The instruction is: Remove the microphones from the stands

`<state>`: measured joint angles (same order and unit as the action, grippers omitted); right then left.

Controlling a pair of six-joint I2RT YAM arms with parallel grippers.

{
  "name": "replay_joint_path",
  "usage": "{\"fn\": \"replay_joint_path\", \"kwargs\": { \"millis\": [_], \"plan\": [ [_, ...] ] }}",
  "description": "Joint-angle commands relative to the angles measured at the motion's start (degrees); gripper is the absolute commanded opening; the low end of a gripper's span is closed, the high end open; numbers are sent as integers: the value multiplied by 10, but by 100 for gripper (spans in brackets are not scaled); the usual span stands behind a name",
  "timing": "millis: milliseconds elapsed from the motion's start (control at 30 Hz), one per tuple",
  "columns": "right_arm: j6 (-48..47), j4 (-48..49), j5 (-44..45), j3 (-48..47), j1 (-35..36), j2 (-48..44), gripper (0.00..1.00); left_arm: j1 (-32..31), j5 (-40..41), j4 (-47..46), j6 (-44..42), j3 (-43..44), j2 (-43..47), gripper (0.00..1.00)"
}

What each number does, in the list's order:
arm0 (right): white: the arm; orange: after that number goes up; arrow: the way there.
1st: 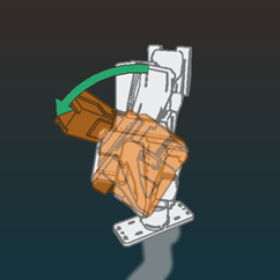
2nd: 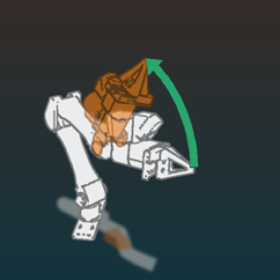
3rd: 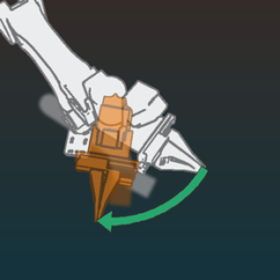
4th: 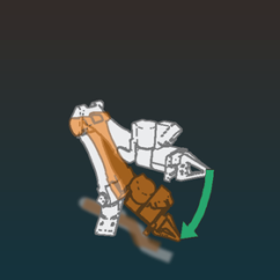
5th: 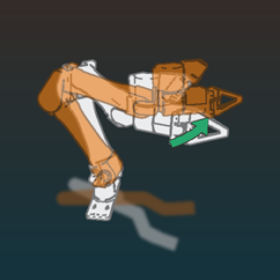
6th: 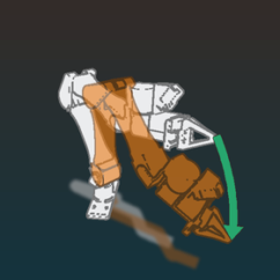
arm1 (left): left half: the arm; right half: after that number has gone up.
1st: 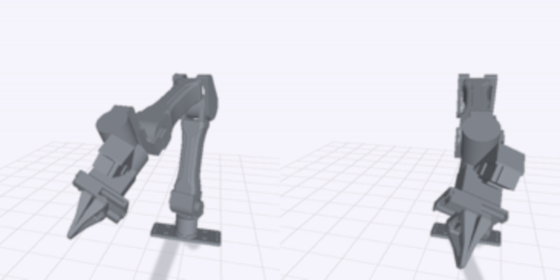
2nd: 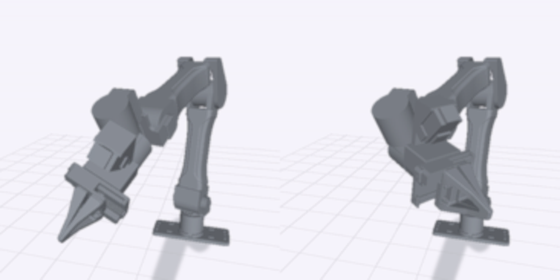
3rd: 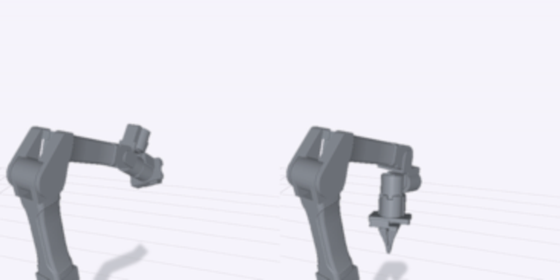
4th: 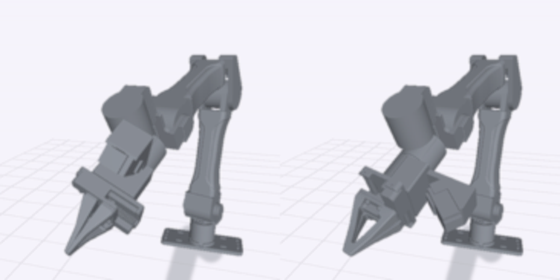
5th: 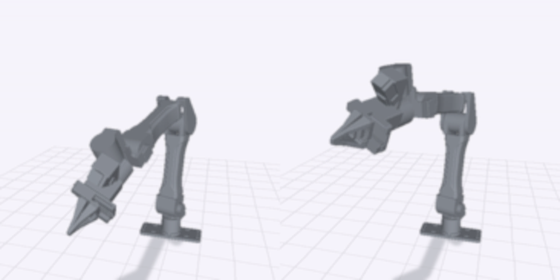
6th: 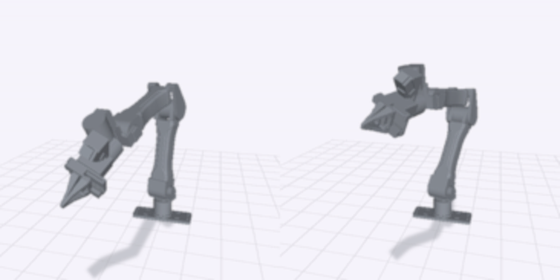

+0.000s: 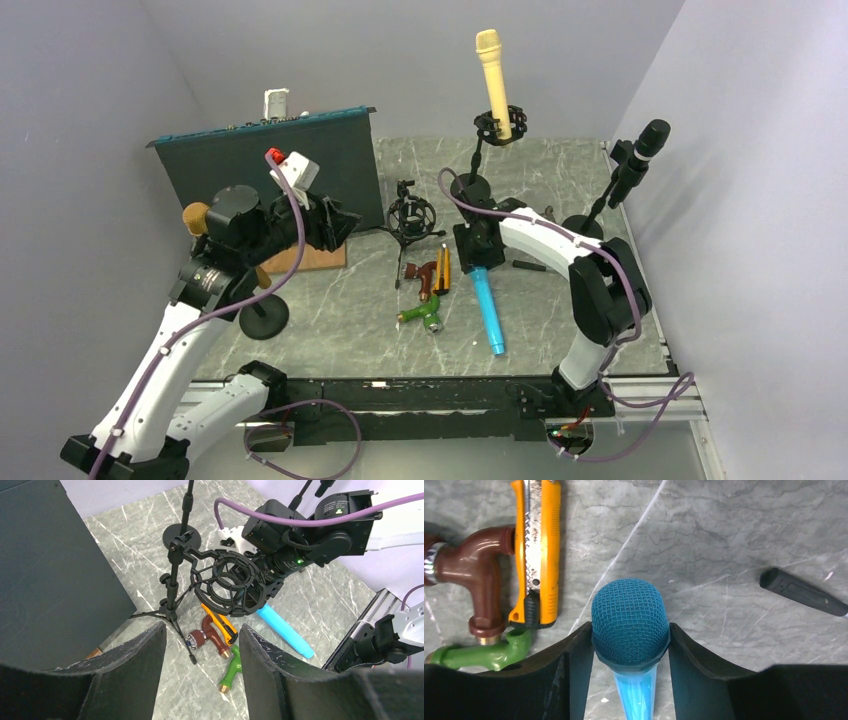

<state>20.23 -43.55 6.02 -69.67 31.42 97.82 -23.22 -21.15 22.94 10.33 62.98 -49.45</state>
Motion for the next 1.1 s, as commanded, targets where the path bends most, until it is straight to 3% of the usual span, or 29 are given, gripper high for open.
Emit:
{"fn": "replay_joint_path", "kwargs": {
  "millis": [0, 67, 400, 567, 733, 933, 1067],
  "plan": [
    [18, 50, 24, 19, -3, 8, 0, -1, -17, -27, 7, 2, -4, 59],
    [17, 57, 25, 28, -2, 13, 3, -2, -19, -28, 8, 1, -4, 59],
    [12, 77, 44, 38, -2, 12, 56, -2, -15, -29, 8, 0, -5, 59],
    [4, 63, 51, 13, -2, -12, 75, -2, -14, -29, 7, -1, -3, 59],
    [-14, 55, 39, -33, -3, -47, 80, -2, -15, -29, 8, 0, -3, 59],
    [-51, 85, -109, -127, -36, -52, 79, -2, -15, -31, 6, -3, 3, 59],
    [-58, 91, -162, -196, -48, -44, 80, -2, -15, -30, 5, -2, 2, 59]
  ]
}}
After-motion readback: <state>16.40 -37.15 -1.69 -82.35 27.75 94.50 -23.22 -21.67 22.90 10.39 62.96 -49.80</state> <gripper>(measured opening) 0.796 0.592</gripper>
